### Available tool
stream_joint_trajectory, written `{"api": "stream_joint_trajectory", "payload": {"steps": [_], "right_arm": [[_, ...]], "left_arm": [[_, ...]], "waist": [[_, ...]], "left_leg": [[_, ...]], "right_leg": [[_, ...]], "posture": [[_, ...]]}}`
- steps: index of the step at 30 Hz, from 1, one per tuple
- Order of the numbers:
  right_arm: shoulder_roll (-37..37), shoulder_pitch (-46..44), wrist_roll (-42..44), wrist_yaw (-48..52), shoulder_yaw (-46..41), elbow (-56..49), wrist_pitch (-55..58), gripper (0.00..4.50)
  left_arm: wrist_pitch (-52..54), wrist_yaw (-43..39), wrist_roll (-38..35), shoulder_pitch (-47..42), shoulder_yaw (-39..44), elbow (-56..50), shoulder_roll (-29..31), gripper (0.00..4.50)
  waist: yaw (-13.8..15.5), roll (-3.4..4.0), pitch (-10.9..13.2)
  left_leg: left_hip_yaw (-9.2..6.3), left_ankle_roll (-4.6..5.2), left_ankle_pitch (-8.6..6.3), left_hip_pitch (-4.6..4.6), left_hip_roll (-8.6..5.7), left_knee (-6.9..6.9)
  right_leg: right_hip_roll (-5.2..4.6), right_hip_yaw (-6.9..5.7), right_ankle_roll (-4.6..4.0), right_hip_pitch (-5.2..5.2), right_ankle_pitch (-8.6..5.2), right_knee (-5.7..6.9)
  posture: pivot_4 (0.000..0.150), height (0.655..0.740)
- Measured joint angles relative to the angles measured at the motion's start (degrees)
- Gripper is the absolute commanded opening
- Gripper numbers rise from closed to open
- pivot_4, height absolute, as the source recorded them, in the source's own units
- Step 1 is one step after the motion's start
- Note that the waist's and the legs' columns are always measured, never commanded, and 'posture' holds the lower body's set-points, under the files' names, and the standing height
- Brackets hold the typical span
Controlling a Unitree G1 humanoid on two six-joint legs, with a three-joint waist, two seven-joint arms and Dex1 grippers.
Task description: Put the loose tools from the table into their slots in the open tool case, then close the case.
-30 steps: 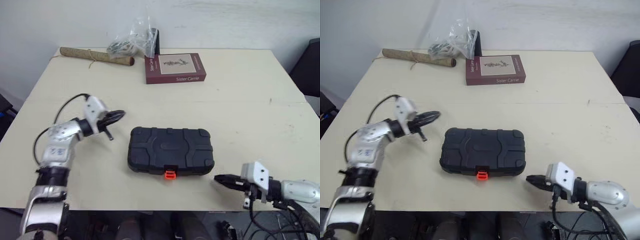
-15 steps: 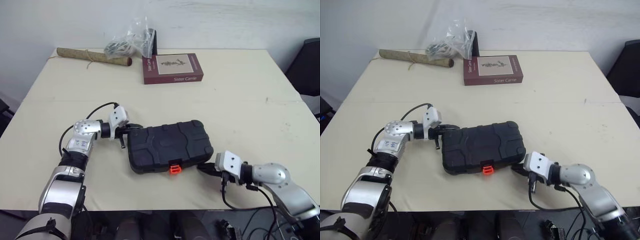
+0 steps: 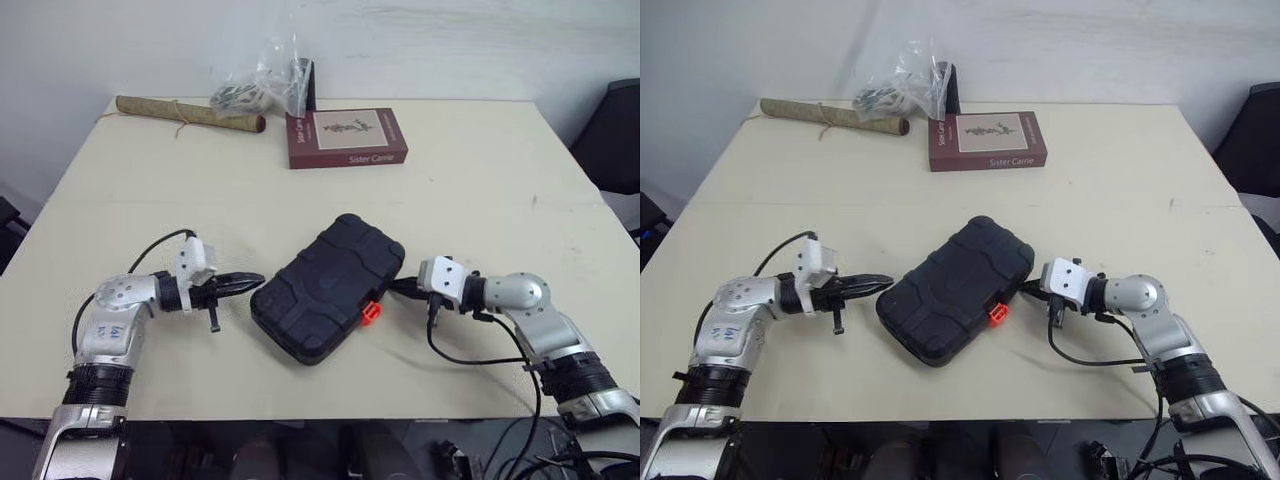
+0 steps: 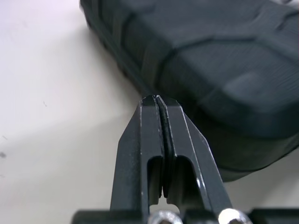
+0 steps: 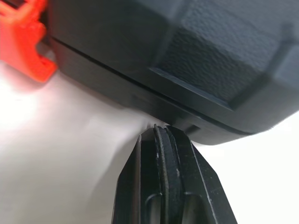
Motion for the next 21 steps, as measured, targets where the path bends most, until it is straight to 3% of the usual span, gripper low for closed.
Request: {"api": "stream_joint_trajectory", "payload": {"steps": [4,10,15,21], "right_arm": [[-2.6,8.9,4.8,0.7,-6.0,-6.6,2.5,0.00],[-3.8,23.9,16.4,-2.1,-14.4,-31.2,15.1,0.00],[-0.5,27.2,17.5,-8.6,-14.0,-43.0,22.2,0.00],[0.5,24.8,14.7,-10.8,-11.3,-43.6,25.1,0.00]], "left_arm": [[6.0,0.3,-4.6,-3.0,1.1,-5.4,0.3,0.02],[9.5,-1.1,-2.2,-10.3,-10.8,-10.7,-4.9,0.02],[1.8,-2.2,6.4,-17.2,-19.7,-0.1,-10.2,0.02],[-3.1,-2.9,10.8,-23.3,-22.6,10.9,-14.5,0.02]], "waist": [[1.4,0.05,0.0],[1.2,0.15,0.1],[0.7,0.20,0.1],[1.2,0.19,0.1]], "left_leg": [[-0.15,0.12,-0.08,-0.22,-0.08,0.00],[-0.07,0.11,-0.13,-0.20,-0.06,0.14],[0.04,-0.02,-0.08,-0.13,-0.02,0.00],[0.08,0.05,-0.11,-0.14,-0.06,0.04]], "right_leg": [[-0.07,-0.12,0.00,-0.04,0.00,-0.11],[0.06,0.00,0.09,0.01,0.05,-0.16],[0.26,0.13,0.07,-0.09,0.04,-0.14],[0.20,0.15,0.07,-0.07,0.04,-0.23]], "posture": [[0.150,0.7400],[0.150,0.7400],[0.150,0.7400],[0.150,0.7400]]}}
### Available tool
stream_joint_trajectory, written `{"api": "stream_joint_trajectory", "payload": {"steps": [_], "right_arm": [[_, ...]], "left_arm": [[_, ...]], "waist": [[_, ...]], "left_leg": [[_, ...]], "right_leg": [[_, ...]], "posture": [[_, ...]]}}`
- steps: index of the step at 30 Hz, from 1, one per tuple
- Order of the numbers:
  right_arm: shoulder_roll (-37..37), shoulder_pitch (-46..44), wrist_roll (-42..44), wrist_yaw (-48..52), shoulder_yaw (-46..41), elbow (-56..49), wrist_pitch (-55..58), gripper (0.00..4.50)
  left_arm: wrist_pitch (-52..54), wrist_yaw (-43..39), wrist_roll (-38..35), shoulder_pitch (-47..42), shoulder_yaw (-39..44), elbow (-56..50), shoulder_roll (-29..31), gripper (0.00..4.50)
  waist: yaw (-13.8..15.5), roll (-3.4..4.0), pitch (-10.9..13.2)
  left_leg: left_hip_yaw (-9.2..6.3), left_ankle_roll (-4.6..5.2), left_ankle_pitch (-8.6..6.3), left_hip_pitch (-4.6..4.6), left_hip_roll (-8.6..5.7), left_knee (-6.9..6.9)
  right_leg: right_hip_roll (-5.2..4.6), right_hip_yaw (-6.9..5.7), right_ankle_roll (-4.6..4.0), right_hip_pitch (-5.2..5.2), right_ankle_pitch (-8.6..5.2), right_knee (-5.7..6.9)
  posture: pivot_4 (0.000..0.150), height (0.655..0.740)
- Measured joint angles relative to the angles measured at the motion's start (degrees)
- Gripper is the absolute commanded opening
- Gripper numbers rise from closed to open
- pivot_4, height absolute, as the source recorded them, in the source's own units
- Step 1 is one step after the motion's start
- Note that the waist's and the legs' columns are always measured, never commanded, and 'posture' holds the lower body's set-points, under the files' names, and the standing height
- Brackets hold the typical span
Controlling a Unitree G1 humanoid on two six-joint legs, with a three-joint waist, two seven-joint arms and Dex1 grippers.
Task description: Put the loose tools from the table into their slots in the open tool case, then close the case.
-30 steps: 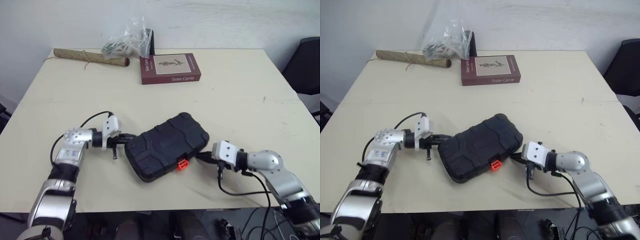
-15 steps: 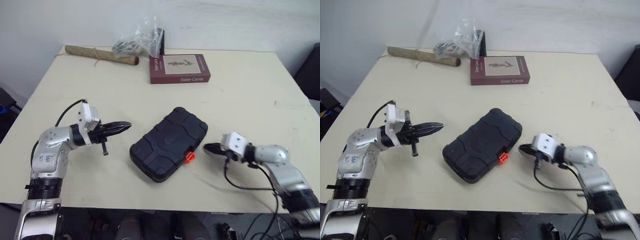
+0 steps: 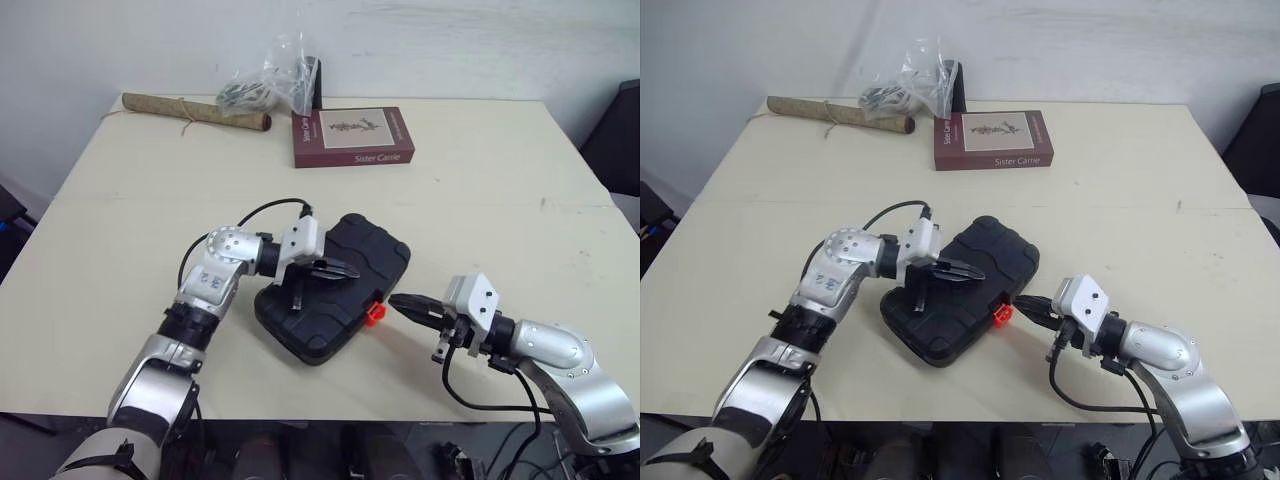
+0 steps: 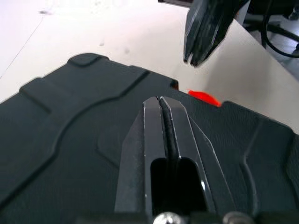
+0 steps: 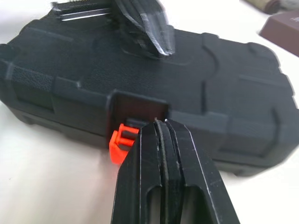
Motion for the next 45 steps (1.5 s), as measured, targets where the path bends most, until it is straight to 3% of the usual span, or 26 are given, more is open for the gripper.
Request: {"api": "stream_joint_trajectory", "payload": {"steps": [6,16,26,30,45], "right_arm": [[0.9,0.5,-3.8,0.1,3.4,2.0,-1.3,0.00],[-0.5,9.8,-5.4,1.1,2.8,2.8,-3.4,0.00],[7.6,0.7,-9.5,-2.2,8.0,10.8,-3.3,0.00],[9.7,-0.6,-10.2,-2.6,9.0,12.6,-3.2,0.00],[9.2,-3.6,-3.8,0.4,4.2,6.6,1.2,0.00]], "left_arm": [[-3.1,-0.5,2.4,-1.0,-1.3,2.4,0.0,0.02],[-3.3,-0.2,2.8,0.8,-1.1,1.3,0.8,0.02],[-6.2,2.3,6.8,0.3,-3.5,0.8,1.4,0.02],[-7.6,1.9,7.2,0.2,-4.1,2.3,2.0,0.02],[-10.9,0.7,7.2,-0.7,-2.9,6.9,2.5,0.02]], "waist": [[0.1,0.20,-0.1],[0.0,0.40,-0.5],[0.0,0.43,-1.1],[-0.1,0.45,-1.2],[-1.5,0.58,-1.5]], "left_leg": [[-0.01,0.01,0.00,0.12,0.01,0.02],[0.04,0.01,-0.01,0.26,0.01,-0.04],[0.04,0.01,0.00,0.37,0.02,-0.06],[0.07,0.03,-0.01,1.33,0.00,-0.72],[0.06,0.01,0.01,1.36,0.04,-1.01]], "right_leg": [[-0.01,0.02,0.00,0.12,0.00,0.06],[0.01,0.10,0.00,0.21,0.00,0.04],[0.02,0.11,0.00,0.31,0.00,0.03],[0.03,0.13,-0.04,1.18,-0.02,-0.40],[0.03,0.13,-0.04,1.13,-0.02,-0.52]], "posture": [[0.150,0.7400],[0.150,0.7400],[0.150,0.7400],[0.150,0.7400],[0.150,0.7400]]}}
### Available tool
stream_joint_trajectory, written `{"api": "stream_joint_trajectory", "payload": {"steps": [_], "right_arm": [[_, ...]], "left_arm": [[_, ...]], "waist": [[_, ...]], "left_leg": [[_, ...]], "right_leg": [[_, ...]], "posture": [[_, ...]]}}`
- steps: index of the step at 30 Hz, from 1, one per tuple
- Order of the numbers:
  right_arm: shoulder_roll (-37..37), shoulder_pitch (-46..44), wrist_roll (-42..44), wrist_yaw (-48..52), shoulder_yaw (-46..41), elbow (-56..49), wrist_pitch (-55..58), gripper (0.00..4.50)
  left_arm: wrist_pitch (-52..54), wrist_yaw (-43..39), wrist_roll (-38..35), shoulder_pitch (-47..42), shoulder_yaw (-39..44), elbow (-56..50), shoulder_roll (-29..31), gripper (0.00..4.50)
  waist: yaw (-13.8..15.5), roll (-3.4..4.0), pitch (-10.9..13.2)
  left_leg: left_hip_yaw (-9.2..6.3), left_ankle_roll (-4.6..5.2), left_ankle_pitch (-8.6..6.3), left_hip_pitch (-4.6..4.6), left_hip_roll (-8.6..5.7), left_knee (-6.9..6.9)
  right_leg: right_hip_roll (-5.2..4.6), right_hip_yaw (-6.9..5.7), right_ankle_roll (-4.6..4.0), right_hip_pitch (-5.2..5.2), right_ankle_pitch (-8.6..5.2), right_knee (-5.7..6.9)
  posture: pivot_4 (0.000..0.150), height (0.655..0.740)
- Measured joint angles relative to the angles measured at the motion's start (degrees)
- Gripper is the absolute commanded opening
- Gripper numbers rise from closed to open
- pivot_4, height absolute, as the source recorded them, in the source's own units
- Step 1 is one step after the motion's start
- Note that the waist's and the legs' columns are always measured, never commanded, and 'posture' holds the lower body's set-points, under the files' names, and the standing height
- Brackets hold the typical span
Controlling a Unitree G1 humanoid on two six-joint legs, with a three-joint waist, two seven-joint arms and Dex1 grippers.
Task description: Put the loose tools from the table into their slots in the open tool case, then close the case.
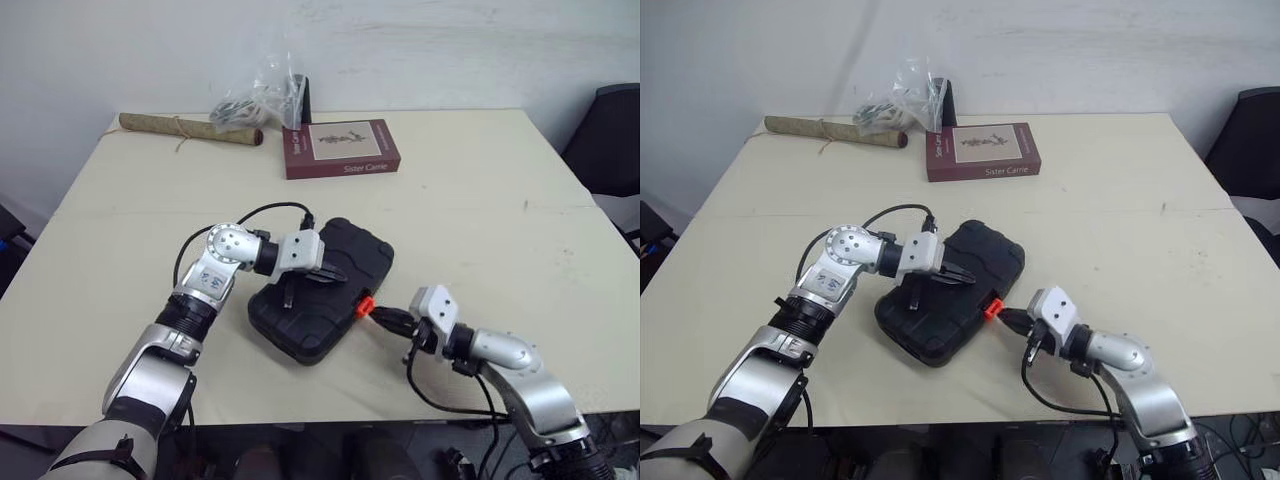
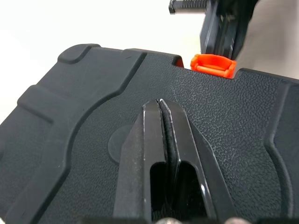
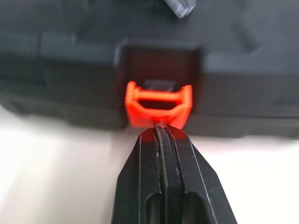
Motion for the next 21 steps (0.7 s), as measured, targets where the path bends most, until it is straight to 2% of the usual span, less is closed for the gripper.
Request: {"api": "stream_joint_trajectory", "payload": {"steps": [4,9,12,13,15,18,20,21], "right_arm": [[0.2,-3.6,3.4,0.4,0.6,-5.6,2.2,0.00],[-1.0,-3.3,3.6,0.4,1.1,-6.0,4.1,0.00],[-3.2,-2.2,6.0,0.8,-2.1,-7.4,5.5,0.00],[-5.5,-0.9,8.7,1.6,-5.7,-8.6,7.2,0.32],[-9.8,1.1,12.2,3.1,-12.4,-9.0,9.3,0.91],[-16.6,4.2,10.4,8.1,-18.8,-7.0,3.3,2.40],[-21.0,5.7,6.5,11.1,-23.1,-0.5,-3.3,3.47],[-22.8,5.8,5.1,12.9,-24.8,3.3,-7.1,3.98]], "left_arm": [[-0.6,0.1,0.0,-0.3,0.0,1.4,-1.0,0.02],[-2.9,0.4,-0.4,0.0,1.0,2.5,-1.9,0.02],[-3.4,-0.2,-4.0,2.4,4.7,2.1,-1.9,0.75],[-2.2,-0.3,-7.0,4.4,7.3,0.3,-1.6,1.15],[0.5,-0.9,-11.3,7.7,11.0,-2.9,0.5,2.00],[6.8,0.7,-14.2,15.2,17.0,-9.1,8.4,3.42],[11.5,3.3,-15.5,19.7,22.5,-11.8,15.0,4.38],[13.4,5.0,-15.5,22.2,25.3,-12.1,18.4,4.50]], "waist": [[0.2,-0.10,-0.3],[0.3,-0.16,-0.4],[0.1,-0.02,-0.3],[-0.1,0.11,-0.2],[-0.3,-0.13,0.0],[-1.1,-0.24,0.5],[-1.2,-0.47,1.0],[-1.3,-0.48,1.1]], "left_leg": [[-0.05,0.04,-0.03,-0.03,0.01,-0.07],[-0.02,0.16,-0.09,-0.06,-0.09,-0.08],[-0.04,0.29,-0.17,-0.13,-0.06,-0.11],[-0.03,0.26,-0.16,-0.16,-0.05,-0.21],[-0.05,0.01,-0.01,-0.11,0.03,-0.39],[-0.06,-0.07,0.10,-0.05,0.05,-0.77],[-0.10,-0.11,0.18,-0.09,0.03,-0.81],[-0.08,-0.10,0.18,-0.10,0.02,-0.81]], "right_leg": [[0.00,-0.04,-0.01,0.00,-0.01,-0.13],[-0.17,-0.04,0.00,0.03,0.00,-0.23],[-0.17,-0.05,-0.01,-0.07,-0.01,-0.20],[-0.16,-0.04,-0.02,-0.13,-0.01,-0.21],[-0.05,-0.07,-0.07,-0.18,-0.04,-0.24],[0.04,-0.06,-0.13,-0.29,-0.07,-0.24],[0.03,-0.08,-0.15,-0.39,-0.08,-0.21],[0.00,-0.07,-0.15,-0.40,-0.08,-0.22]], "posture": [[0.150,0.7400],[0.150,0.7400],[0.150,0.7400],[0.150,0.7400],[0.150,0.7400],[0.150,0.7400],[0.150,0.7400],[0.150,0.7400]]}}
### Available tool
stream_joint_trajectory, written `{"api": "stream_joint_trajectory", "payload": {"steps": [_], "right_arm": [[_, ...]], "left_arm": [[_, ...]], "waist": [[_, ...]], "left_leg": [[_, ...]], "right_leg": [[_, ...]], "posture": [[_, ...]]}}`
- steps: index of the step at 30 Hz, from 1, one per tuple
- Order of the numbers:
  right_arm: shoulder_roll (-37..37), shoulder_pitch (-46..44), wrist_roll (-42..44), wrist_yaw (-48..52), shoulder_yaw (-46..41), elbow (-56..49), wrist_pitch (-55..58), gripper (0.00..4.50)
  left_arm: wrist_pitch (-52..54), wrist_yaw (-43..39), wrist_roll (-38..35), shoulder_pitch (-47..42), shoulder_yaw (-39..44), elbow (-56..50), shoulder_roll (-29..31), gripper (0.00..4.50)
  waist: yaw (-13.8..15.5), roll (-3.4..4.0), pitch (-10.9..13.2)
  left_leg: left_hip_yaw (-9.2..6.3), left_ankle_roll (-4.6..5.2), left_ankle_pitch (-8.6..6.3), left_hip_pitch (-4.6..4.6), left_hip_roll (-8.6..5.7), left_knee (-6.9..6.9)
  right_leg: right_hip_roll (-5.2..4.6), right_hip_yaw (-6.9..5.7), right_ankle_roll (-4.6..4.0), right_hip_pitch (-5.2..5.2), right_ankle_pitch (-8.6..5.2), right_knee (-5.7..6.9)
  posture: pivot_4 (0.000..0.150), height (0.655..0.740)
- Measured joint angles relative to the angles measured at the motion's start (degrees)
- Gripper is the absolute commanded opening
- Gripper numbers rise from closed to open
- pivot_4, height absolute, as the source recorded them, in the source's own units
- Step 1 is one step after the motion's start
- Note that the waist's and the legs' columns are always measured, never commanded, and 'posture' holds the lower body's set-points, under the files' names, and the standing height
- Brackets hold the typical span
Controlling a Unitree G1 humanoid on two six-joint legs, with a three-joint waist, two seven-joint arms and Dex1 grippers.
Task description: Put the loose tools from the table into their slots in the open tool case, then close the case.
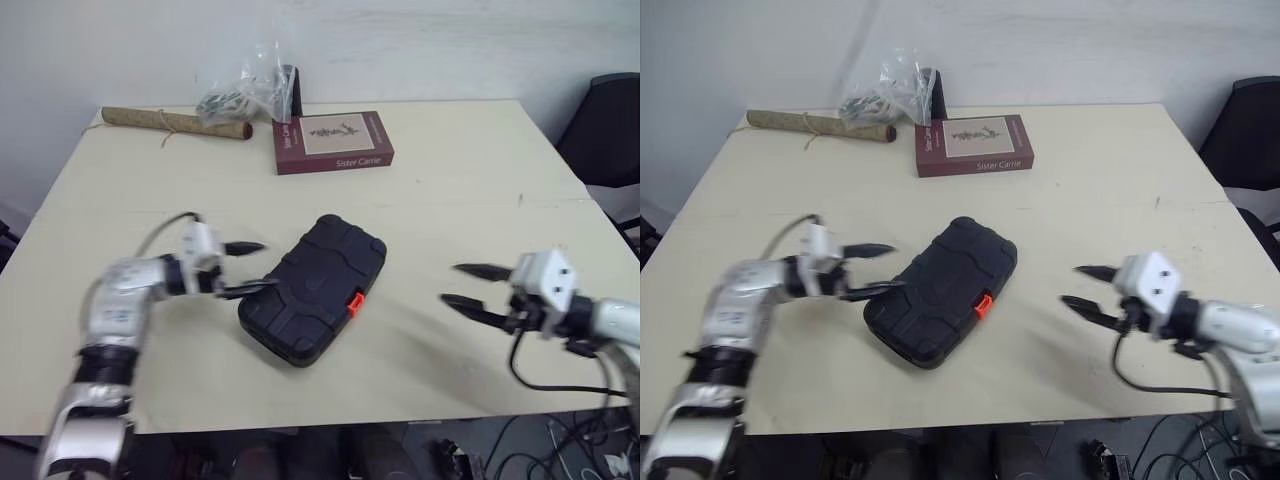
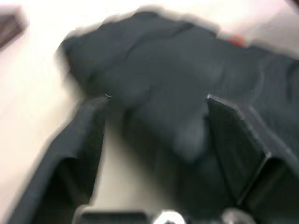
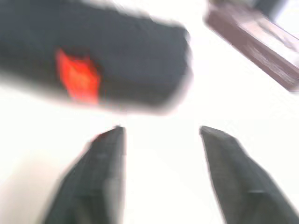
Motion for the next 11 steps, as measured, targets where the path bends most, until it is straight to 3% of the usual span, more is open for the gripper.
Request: {"api": "stream_joint_trajectory", "payload": {"steps": [1,7,11], "right_arm": [[-0.9,0.3,-0.7,1.1,-1.4,2.3,-1.9,4.45],[-7.5,-4.4,-1.9,10.6,-3.6,20.9,-14.6,4.45],[-8.6,-8.8,-2.0,11.9,-3.2,27.8,-17.5,4.45]], "left_arm": [[1.0,1.0,0.1,1.7,2.0,0.2,1.9,4.50],[-0.4,6.5,1.9,15.5,12.7,1.3,9.3,4.50],[-2.6,9.5,2.1,18.5,16.6,1.3,9.7,4.50]], "waist": [[0.0,0.02,0.1],[0.2,-0.04,0.9],[0.9,-0.04,1.0]], "left_leg": [[0.00,0.01,-0.01,-0.01,-0.02,0.00],[0.06,0.17,-0.10,-0.11,-0.08,0.07],[-0.03,0.13,-0.11,-0.13,-0.07,-0.01]], "right_leg": [[-0.05,0.00,0.00,0.00,0.00,-0.02],[-0.31,-0.08,0.01,0.02,0.00,-0.22],[-0.34,-0.23,-0.03,-0.02,-0.02,-0.22]], "posture": [[0.150,0.7400],[0.150,0.7400],[0.150,0.7400]]}}
